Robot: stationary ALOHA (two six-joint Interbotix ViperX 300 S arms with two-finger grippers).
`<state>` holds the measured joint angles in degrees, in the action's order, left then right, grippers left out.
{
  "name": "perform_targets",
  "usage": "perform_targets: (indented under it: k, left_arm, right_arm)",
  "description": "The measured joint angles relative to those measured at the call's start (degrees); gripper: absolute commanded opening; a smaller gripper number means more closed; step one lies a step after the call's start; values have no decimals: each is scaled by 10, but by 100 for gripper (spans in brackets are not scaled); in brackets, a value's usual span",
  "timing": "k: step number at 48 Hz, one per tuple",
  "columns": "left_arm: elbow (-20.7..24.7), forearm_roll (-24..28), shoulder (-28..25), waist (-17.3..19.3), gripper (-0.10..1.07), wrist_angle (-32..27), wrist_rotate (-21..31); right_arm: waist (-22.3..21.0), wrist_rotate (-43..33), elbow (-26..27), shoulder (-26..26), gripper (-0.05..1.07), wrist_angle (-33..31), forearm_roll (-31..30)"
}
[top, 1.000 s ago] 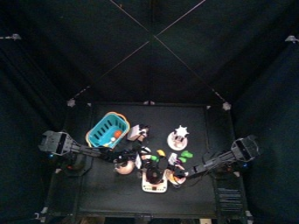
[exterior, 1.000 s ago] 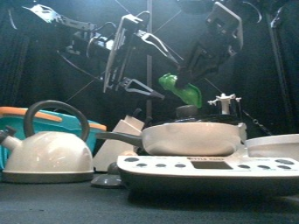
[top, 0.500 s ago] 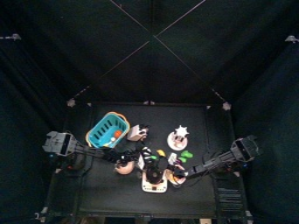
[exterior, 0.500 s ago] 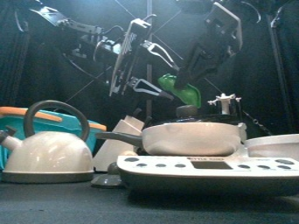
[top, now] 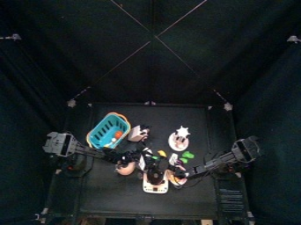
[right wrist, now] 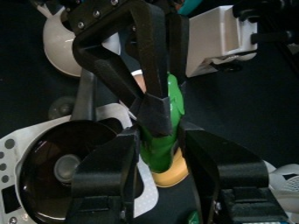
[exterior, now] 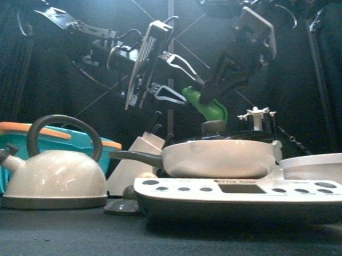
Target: Hand over pea to other hand
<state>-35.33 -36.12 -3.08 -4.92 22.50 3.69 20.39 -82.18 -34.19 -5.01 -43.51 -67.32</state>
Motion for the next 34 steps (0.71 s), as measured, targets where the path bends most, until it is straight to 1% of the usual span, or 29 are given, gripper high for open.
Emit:
perform_targets:
  k: [9, 16, 19, 34]
  left_arm:
    - [0, -1, 0, 0, 58, 0, 1]
    - [0, -3, 1, 2, 58, 0, 1]
    - [0, -6, 0, 2, 58, 0, 1]
    - [-2, -10, 0, 2, 58, 0, 0]
  right_arm:
    - [-1, 0, 1, 0, 87, -2, 0]
    - [0, 1, 1, 0, 96, -6, 0]
    - [1, 1, 0, 0, 98, -9, 1]
    - [3, 1, 1, 0, 98, -21, -1]
